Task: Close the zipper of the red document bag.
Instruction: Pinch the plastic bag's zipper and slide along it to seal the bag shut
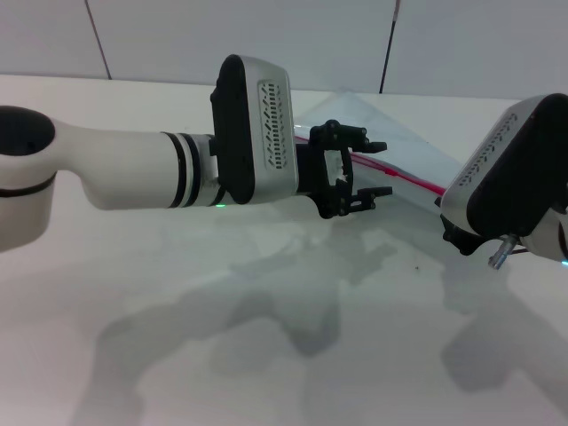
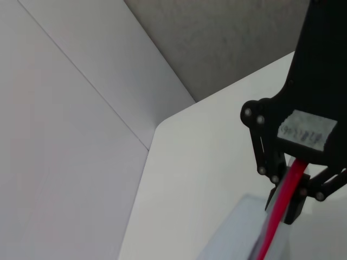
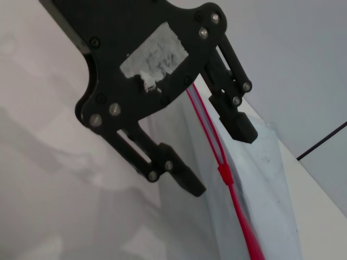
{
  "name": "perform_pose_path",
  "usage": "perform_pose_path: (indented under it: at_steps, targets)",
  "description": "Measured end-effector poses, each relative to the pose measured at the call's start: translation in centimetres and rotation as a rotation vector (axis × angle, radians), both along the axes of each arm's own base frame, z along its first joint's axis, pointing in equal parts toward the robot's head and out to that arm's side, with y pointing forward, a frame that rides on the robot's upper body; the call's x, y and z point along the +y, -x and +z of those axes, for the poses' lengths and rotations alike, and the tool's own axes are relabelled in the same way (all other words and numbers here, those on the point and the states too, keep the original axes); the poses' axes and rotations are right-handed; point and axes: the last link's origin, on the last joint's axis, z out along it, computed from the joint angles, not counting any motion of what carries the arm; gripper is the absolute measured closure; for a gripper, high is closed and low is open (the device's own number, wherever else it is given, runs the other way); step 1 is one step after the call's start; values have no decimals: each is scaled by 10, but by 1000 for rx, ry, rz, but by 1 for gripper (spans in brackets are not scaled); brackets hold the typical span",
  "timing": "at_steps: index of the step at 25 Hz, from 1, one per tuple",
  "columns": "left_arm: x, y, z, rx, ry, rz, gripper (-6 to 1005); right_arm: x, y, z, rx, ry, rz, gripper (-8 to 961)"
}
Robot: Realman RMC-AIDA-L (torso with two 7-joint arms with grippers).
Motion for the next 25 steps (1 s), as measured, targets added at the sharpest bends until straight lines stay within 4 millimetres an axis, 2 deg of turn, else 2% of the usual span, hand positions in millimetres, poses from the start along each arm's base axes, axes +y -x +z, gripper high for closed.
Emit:
perform_pose_path:
  at_steps: [8, 25]
  targets:
    - [-6, -2, -8, 17, 20, -19, 469, 1, 1, 0, 2, -2, 4, 902]
    - [-8, -1, -10, 21, 12, -23, 488, 1, 2, 0, 6, -4, 7, 902]
